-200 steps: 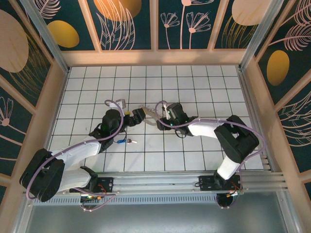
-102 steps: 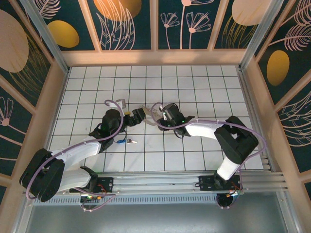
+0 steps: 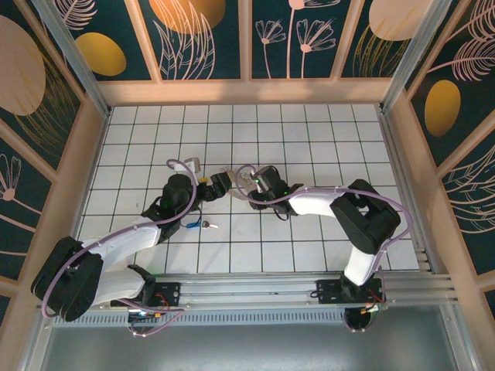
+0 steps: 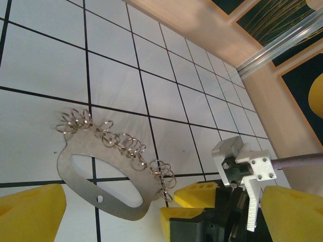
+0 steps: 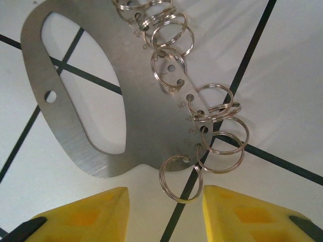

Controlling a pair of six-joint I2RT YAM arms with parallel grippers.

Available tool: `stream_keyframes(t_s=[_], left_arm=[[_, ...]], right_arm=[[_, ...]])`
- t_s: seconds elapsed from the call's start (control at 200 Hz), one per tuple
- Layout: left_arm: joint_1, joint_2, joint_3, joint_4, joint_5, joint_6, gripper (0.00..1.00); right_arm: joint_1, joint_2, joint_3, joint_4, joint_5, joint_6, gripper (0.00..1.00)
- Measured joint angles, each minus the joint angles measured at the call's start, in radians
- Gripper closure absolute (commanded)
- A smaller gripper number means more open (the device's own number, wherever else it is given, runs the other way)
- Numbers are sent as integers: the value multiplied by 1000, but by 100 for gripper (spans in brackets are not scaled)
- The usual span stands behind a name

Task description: Put the keys on the keyring

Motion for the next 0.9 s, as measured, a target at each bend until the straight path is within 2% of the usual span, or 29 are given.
stream_keyframes(t_s=[0.576,0.896], left_arm=[[0,12,0,1,5,0,1],[0,15,0,16,7,0,1]], right_arm=[[0,38,39,-1,53,-16,64],[0,48,52,-4,59,-19,72]])
